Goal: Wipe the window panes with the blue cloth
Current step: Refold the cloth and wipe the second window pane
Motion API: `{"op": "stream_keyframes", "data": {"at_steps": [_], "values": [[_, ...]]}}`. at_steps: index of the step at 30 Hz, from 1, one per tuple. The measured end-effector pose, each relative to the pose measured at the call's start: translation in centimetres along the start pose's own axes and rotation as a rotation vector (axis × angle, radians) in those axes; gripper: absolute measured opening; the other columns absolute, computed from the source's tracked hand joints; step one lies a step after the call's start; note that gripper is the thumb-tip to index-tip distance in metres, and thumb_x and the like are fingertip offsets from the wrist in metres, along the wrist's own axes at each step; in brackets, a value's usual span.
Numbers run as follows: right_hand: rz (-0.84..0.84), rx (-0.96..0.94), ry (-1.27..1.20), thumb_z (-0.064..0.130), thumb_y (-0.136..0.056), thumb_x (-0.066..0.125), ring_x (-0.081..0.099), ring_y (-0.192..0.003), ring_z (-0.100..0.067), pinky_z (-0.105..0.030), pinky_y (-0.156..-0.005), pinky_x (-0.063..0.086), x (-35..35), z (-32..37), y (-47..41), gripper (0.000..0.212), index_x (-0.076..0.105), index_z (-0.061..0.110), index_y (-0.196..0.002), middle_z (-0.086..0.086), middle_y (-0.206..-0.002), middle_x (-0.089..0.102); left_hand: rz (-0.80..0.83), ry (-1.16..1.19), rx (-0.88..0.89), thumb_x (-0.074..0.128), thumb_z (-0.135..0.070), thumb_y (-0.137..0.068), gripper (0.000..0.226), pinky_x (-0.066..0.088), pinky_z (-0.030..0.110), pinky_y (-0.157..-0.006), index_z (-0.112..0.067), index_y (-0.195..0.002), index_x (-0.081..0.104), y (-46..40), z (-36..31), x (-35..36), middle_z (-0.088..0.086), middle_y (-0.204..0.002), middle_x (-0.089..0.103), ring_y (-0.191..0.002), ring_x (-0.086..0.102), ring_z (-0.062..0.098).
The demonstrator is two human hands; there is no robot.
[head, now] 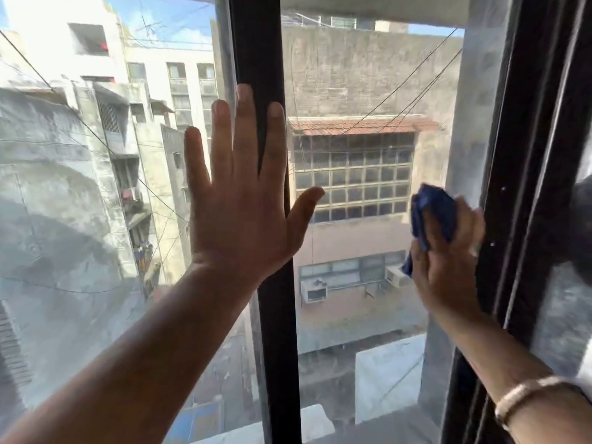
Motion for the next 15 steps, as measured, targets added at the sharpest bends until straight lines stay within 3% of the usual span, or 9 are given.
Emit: {"op": "stream_keyframes", "data": {"at_steps": [2, 4, 7, 10, 12, 15], "values": [[-0.135, 0.278, -0.041, 0.02, -0.098, 0.044, 0.018, -0.142, -0.056, -0.056, -0.118, 0.02, -0.6, -0.5, -4.3, 0.052, 0.042, 0.016, -0.149, -0.029, -0.158, 0.019, 0.018, -0.003, 0.001, 0.008, -0.067, -0.102, 0.083, 0.012, 0.064, -0.123, -0.009, -0.161, 0.008, 0.0, -0.1, -0.1, 0.025, -0.167, 0.01, -0.155, 0.011, 0.042], [-0.203, 0.321, -0.046, 0.022, -0.098, 0.043, 0.02, -0.142, -0.054, -0.05, -0.121, 0.017, 0.0, 4.3, -6.4, 0.051, 0.043, 0.019, -0.149, -0.028, -0.158, 0.024, 0.034, 0.005, 0.0, 0.005, -0.069, -0.101, 0.085, 0.011, 0.063, -0.123, -0.009, -0.161, 0.007, 0.1, 0.0, -0.2, 0.024, -0.167, 0.009, -0.155, 0.01, 0.042], [-0.139, -0.145, -0.056, 0.033, -0.102, 0.038, 0.028, -0.142, -0.049, -0.056, -0.121, 0.022, 1.8, 13.3, -3.7, 0.044, 0.047, 0.028, -0.145, -0.02, -0.155, 0.038, 0.037, -0.028, 0.023, -0.005, -0.071, -0.096, 0.09, 0.011, 0.062, -0.122, -0.008, -0.161, 0.008, 0.0, 0.1, 0.0, 0.024, -0.167, 0.009, -0.154, 0.011, 0.043], [0.031, -0.433, -0.012, 0.027, -0.094, 0.061, 0.035, -0.138, -0.047, -0.061, -0.114, 0.031, 1.4, 12.2, -0.3, 0.049, 0.052, 0.034, -0.141, -0.016, -0.149, 0.047, 0.05, -0.029, 0.026, -0.003, -0.074, -0.095, 0.093, 0.012, 0.063, -0.122, -0.009, -0.161, 0.008, 0.0, 0.3, 0.0, 0.023, -0.167, 0.01, -0.154, 0.013, 0.043], [0.034, -0.318, -0.017, 0.018, -0.091, 0.064, 0.033, -0.136, -0.05, -0.059, -0.113, 0.034, -0.1, 7.1, -2.3, 0.055, 0.051, 0.028, -0.143, -0.023, -0.151, 0.041, 0.045, -0.019, 0.023, -0.001, -0.076, -0.096, 0.094, 0.011, 0.063, -0.123, -0.009, -0.161, 0.009, 0.1, 0.2, 0.1, 0.023, -0.167, 0.01, -0.155, 0.013, 0.042], [-0.085, 0.083, -0.025, 0.015, -0.097, 0.047, 0.03, -0.135, -0.054, -0.042, -0.109, 0.028, -1.8, 1.2, -8.4, 0.052, 0.043, 0.019, -0.149, -0.028, -0.154, 0.029, 0.042, -0.014, 0.019, 0.001, -0.076, -0.096, 0.094, 0.011, 0.063, -0.123, -0.009, -0.161, 0.01, 0.1, 0.1, 0.1, 0.023, -0.167, 0.01, -0.155, 0.013, 0.042]]}}
Point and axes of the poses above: each hand's wrist, its own y-axis away from the middle knuckle, its own x-axis out of the palm, z = x × y, the point moved 4 cm from there along -y, towards the middle knuckle
